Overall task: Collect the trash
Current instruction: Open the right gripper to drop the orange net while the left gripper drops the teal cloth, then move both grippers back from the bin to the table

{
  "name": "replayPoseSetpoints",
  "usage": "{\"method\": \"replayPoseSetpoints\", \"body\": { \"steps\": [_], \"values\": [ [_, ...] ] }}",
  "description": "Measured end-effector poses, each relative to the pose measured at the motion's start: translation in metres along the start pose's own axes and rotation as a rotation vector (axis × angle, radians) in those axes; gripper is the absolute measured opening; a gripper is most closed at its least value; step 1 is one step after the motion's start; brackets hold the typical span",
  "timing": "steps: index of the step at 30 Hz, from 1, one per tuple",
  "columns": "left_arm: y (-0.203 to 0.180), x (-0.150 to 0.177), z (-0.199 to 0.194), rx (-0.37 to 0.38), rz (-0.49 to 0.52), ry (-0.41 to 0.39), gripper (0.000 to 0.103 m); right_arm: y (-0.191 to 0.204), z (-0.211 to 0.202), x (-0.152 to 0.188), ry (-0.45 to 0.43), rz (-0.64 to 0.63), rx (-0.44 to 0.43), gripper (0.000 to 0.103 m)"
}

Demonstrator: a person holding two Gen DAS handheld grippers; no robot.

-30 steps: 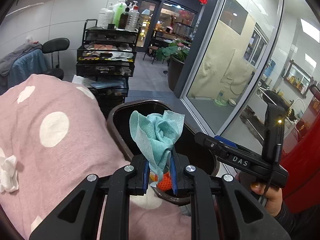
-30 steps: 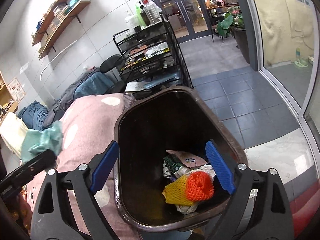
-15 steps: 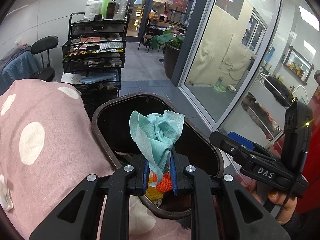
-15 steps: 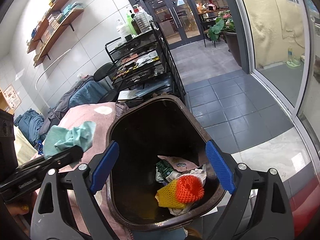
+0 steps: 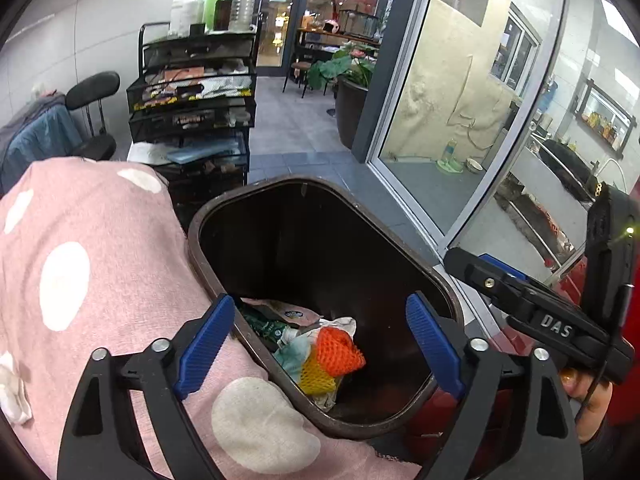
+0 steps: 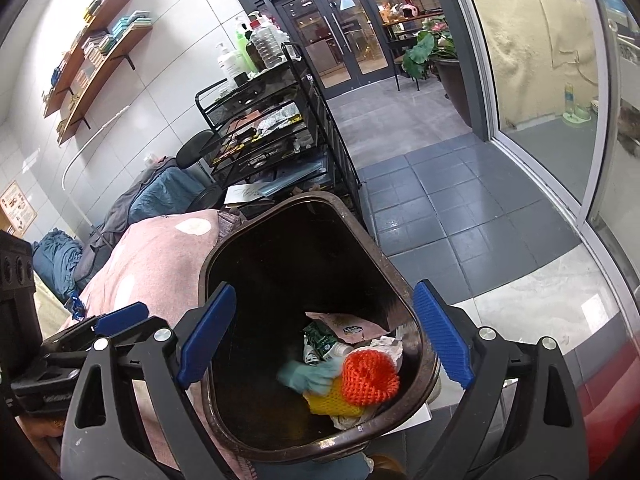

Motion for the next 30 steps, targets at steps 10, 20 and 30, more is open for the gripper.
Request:
{"method": "replayPoseSetpoints", "body": {
  "steps": [10, 20, 30],
  "values": [
    [-0.007, 0.005, -0.032, 0.001, 0.031, -0.090, 0.092, 0.005, 0.004, 0.001, 0.015, -0.003, -0.012, 0.091],
    [0.002, 0.017, -0.084, 0.045, -0.003, -0.228, 0.097, 0.043, 0.001, 0.005, 0.017, -0.087, -0.081, 0.091],
    [0.048, 0.046, -0.127, -0.005, -0.141, -0.314, 0.098, 0.118, -0.007, 0.018, 0.031, -0.221, -0.196, 0.091]
  ]
}}
Point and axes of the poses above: each gripper's, at about its wrist camera, not at the fingertips, and z roughly the way its jaws point, y to its left, x to its underside, the point moved 8 cm from there along z, roughly the way its jaws point, and after that the axes turned 5 degrees about y, right-handed, at the moved point
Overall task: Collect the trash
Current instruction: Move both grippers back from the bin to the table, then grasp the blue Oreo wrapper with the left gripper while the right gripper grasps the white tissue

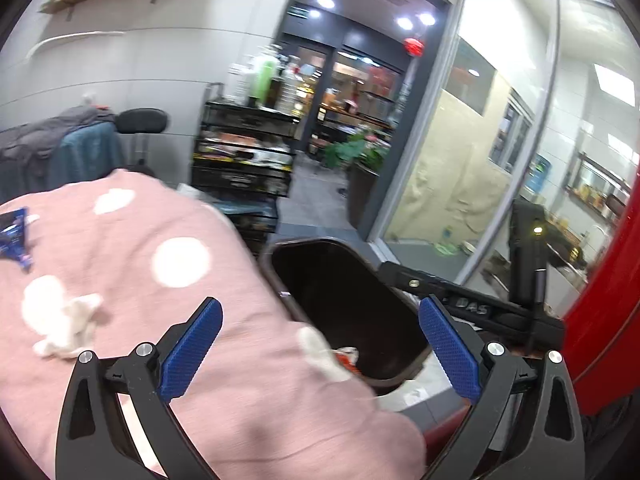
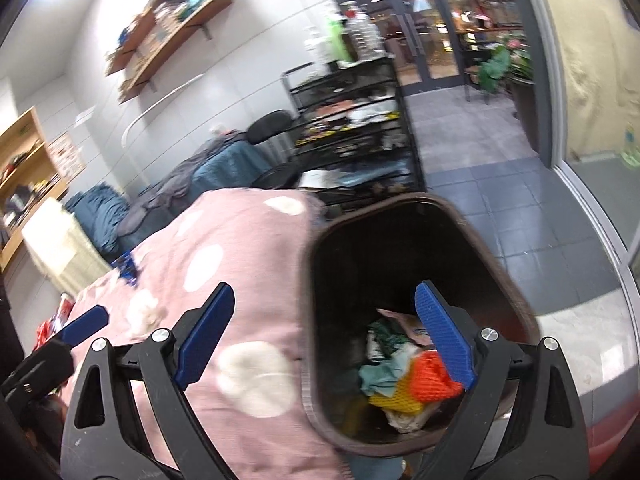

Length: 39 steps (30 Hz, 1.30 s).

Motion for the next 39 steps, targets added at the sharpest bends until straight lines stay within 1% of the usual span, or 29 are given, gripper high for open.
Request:
{"method": "replayPoseSetpoints", "body": {
  "steps": [2, 4, 8, 11, 14, 17, 20, 21, 23, 25, 27, 29, 31, 32, 34, 36, 37, 38, 39],
  "values": [
    [0.014, 0.002, -0.009, -0.032, -0.018, -0.013, 0.098, 0.018, 0.003, 0.000, 0.009, -0.026, -0.029, 0.091],
    [0.029, 0.006, -0.020, -0.083, -0.033, -0.021, 0.098, 0.040, 0.008, 0.001, 0.028, -0.067, -0.058, 0.091],
    [0.059, 0.015, -0.039, -0.149, -0.079, -0.019, 0.098, 0.082, 0.017, 0.005, 0.059, -0.130, -0.116, 0.091],
    [0.087, 0.025, -0.055, -0.197, -0.118, -0.015, 0.098, 0.120, 0.029, 0.010, 0.097, -0.188, -0.171, 0.091],
    [0.121, 0.034, -0.071, -0.262, -0.158, -0.005, 0.098, 0.150, 0.039, 0.018, 0.138, -0.224, -0.217, 0.091],
    [0.156, 0.046, -0.088, -0.342, -0.197, -0.001, 0.098, 0.185, 0.053, 0.030, 0.194, -0.265, -0.268, 0.091],
    [0.190, 0.057, -0.105, -0.434, -0.225, 0.008, 0.098, 0.215, 0.063, 0.043, 0.235, -0.306, -0.299, 0.091],
    [0.199, 0.061, -0.109, -0.447, -0.235, 0.014, 0.098, 0.227, 0.068, 0.048, 0.252, -0.326, -0.309, 0.091],
    [0.215, 0.066, -0.116, -0.443, -0.262, 0.019, 0.098, 0.244, 0.076, 0.057, 0.280, -0.357, -0.321, 0.091],
    [0.235, 0.071, -0.124, -0.441, -0.320, 0.007, 0.098, 0.263, 0.086, 0.067, 0.314, -0.391, -0.339, 0.091],
    [0.256, 0.075, -0.131, -0.435, -0.402, 0.006, 0.097, 0.281, 0.100, 0.074, 0.340, -0.424, -0.331, 0.091],
    [0.275, 0.077, -0.133, -0.419, -0.462, 0.010, 0.097, 0.292, 0.113, 0.081, 0.370, -0.458, -0.324, 0.091],
    [0.286, 0.077, -0.134, -0.414, -0.491, 0.011, 0.097, 0.298, 0.131, 0.086, 0.410, -0.479, -0.264, 0.089],
    [0.288, 0.075, -0.134, -0.416, -0.490, 0.012, 0.097, 0.299, 0.143, 0.089, 0.446, -0.475, -0.235, 0.088],
    [0.292, 0.069, -0.131, -0.428, -0.465, 0.015, 0.097, 0.298, 0.157, 0.091, 0.487, -0.463, -0.208, 0.083],
    [0.295, 0.062, -0.124, -0.433, -0.435, 0.026, 0.097, 0.292, 0.175, 0.092, 0.514, -0.449, -0.150, 0.079],
    [0.295, 0.058, -0.119, -0.432, -0.422, 0.034, 0.097, 0.290, 0.183, 0.094, 0.538, -0.438, -0.139, 0.074],
    [0.297, 0.055, -0.114, -0.433, -0.410, 0.042, 0.097, 0.288, 0.188, 0.096, 0.556, -0.430, -0.140, 0.073],
    [0.297, 0.050, -0.109, -0.435, -0.395, 0.051, 0.097, 0.288, 0.194, 0.098, 0.582, -0.420, -0.144, 0.068]
  ]
}}
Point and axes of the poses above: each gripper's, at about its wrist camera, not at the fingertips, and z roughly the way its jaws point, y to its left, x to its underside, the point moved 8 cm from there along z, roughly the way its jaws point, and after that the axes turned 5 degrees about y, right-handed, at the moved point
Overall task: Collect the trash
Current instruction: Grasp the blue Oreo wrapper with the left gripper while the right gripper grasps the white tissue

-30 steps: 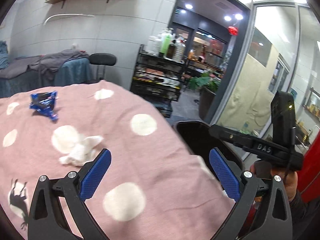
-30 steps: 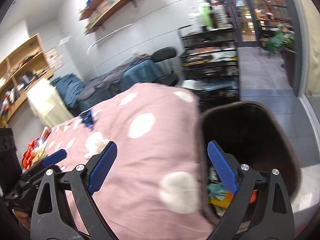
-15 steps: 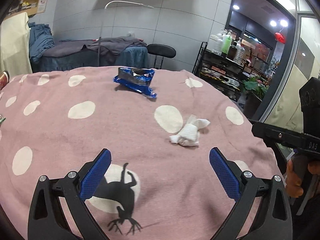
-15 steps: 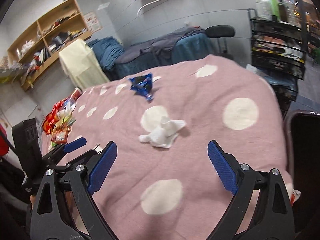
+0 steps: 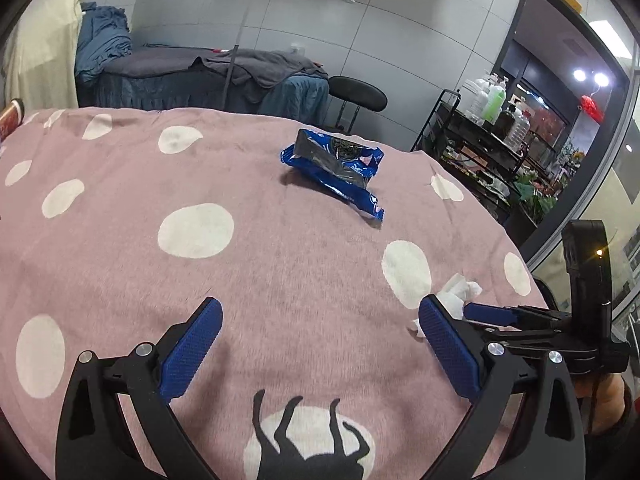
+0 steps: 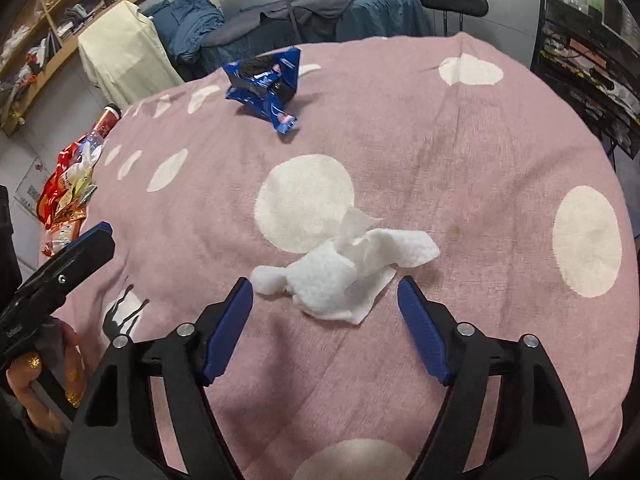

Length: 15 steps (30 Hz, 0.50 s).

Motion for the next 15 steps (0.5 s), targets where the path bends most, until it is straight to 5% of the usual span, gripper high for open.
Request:
{"method": "replayPoseSetpoints", "body": {
  "steps": [2, 4, 6, 15],
  "values": [
    [-0.005, -0.008, 0.011, -0.004, 0.024, 0.012, 0.097, -0.002, 0.010, -0.001, 0.030, 0.005, -0.019, 0.059],
    [-0.011, -0.016, 0.025, -0.002, 0.046, 0.037, 0.097, -0.003, 0.018, -0.002, 0.048, 0.024, -0.059, 0.038],
    [-0.016, -0.023, 0.037, -0.005, 0.061, 0.057, 0.097, -0.006, 0.018, -0.002, 0.034, 0.045, -0.109, 0.031],
    [-0.037, -0.073, 0.096, 0.022, -0.029, 0.080, 0.097, -0.010, -0.012, -0.006, -0.150, 0.047, -0.151, 0.028]
  ]
}}
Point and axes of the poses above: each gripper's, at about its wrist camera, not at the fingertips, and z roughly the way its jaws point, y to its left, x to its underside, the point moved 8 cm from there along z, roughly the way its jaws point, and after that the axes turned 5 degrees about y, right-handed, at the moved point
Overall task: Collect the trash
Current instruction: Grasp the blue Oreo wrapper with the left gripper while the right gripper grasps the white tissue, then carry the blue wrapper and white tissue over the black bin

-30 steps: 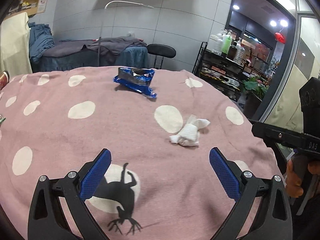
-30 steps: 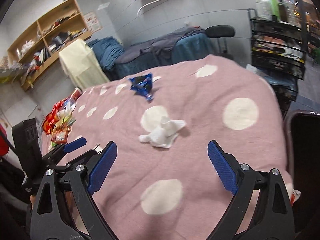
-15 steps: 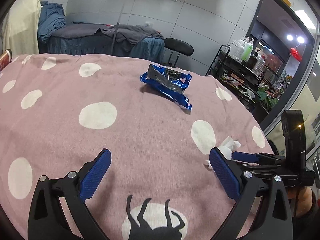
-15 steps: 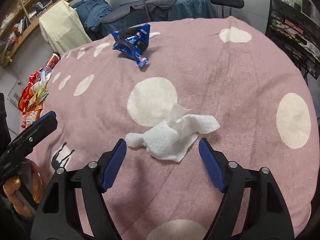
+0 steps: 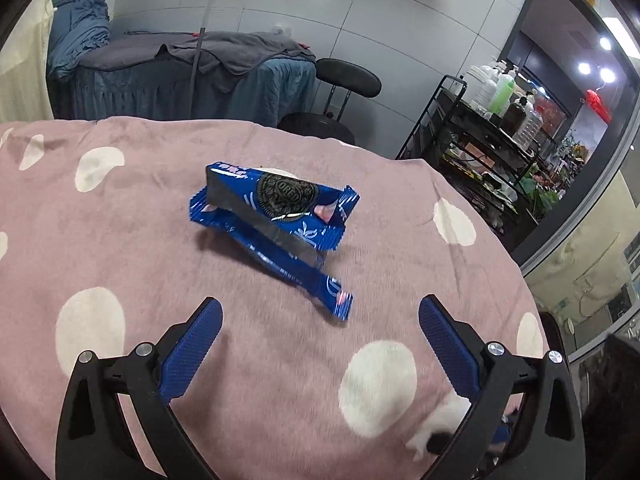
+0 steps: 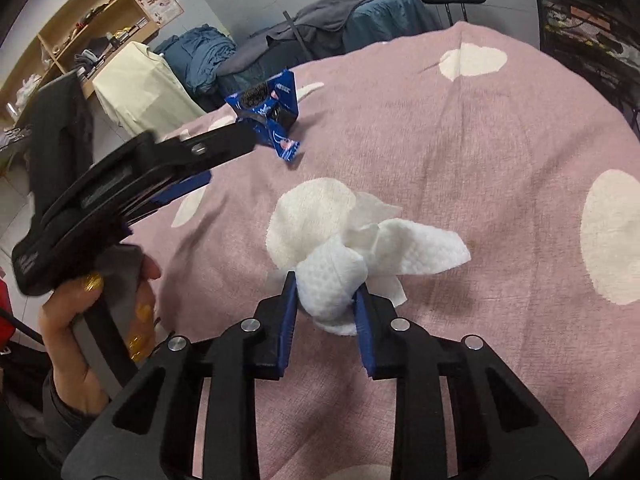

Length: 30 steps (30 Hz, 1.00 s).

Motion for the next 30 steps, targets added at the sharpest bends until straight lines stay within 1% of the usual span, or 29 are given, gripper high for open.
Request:
{"method": "replayPoseSetpoints", "body": {
  "steps": [2, 4, 6, 8, 10, 11, 12, 13, 14, 15, 16, 18, 19, 20, 21, 24, 26, 30],
  "values": [
    [0.001, -0.009, 0.014, 0.009, -0.051, 0.017, 0.097, 0.001, -0.005, -0.001, -0.026, -0.005, -0.008, 0.028],
    [0.007, -0.019, 0.027, 0.018, -0.134, 0.027, 0.097, -0.001, -0.005, -0.001, -0.025, -0.001, -0.017, 0.028],
    [0.015, -0.027, 0.030, 0.044, -0.218, 0.006, 0.097, -0.003, -0.003, -0.001, -0.010, 0.007, -0.028, 0.028],
    [0.021, -0.033, 0.029, 0.066, -0.281, -0.015, 0.097, -0.004, -0.002, 0.000, 0.005, 0.015, -0.040, 0.028],
    [0.023, -0.037, 0.032, 0.084, -0.317, -0.022, 0.096, -0.004, -0.002, 0.001, 0.011, 0.014, -0.053, 0.028],
    [0.024, -0.038, 0.034, 0.077, -0.320, -0.027, 0.094, -0.003, -0.001, 0.001, 0.013, 0.014, -0.060, 0.028],
    [0.028, -0.038, 0.037, 0.049, -0.321, -0.027, 0.084, -0.002, 0.000, 0.000, 0.016, 0.016, -0.065, 0.028],
    [0.028, -0.038, 0.037, 0.027, -0.315, -0.029, 0.077, -0.003, 0.000, 0.000, 0.018, 0.020, -0.071, 0.028],
    [0.029, -0.038, 0.036, 0.014, -0.306, -0.039, 0.075, -0.002, 0.002, -0.002, 0.018, 0.023, -0.074, 0.028],
    [0.029, -0.037, 0.034, 0.002, -0.298, -0.046, 0.066, -0.002, 0.002, -0.003, 0.016, 0.029, -0.080, 0.028],
    [0.030, -0.036, 0.033, 0.000, -0.291, -0.048, 0.053, -0.003, 0.003, -0.004, 0.013, 0.032, -0.084, 0.028],
    [0.027, -0.033, 0.030, 0.006, -0.270, -0.037, 0.046, -0.001, 0.001, -0.006, 0.001, 0.032, -0.089, 0.028],
    [0.026, -0.033, 0.029, 0.005, -0.259, -0.036, 0.040, 0.000, 0.000, -0.008, -0.009, 0.029, -0.090, 0.028],
    [0.025, -0.032, 0.027, 0.006, -0.245, -0.036, 0.037, 0.001, -0.002, -0.008, -0.019, 0.026, -0.092, 0.028],
    [0.021, -0.030, 0.024, 0.009, -0.228, -0.036, 0.027, 0.001, -0.005, -0.009, -0.035, 0.023, -0.094, 0.028],
    [0.009, -0.024, 0.012, 0.032, -0.180, -0.047, 0.026, 0.002, -0.014, -0.011, -0.078, 0.020, -0.095, 0.028],
    [0.002, -0.019, -0.001, 0.034, -0.143, -0.071, 0.025, 0.003, -0.021, -0.012, -0.114, 0.021, -0.092, 0.028],
    [-0.013, -0.003, -0.038, 0.061, -0.089, -0.123, 0.025, 0.001, -0.037, -0.013, -0.166, 0.019, -0.064, 0.028]
  ]
}}
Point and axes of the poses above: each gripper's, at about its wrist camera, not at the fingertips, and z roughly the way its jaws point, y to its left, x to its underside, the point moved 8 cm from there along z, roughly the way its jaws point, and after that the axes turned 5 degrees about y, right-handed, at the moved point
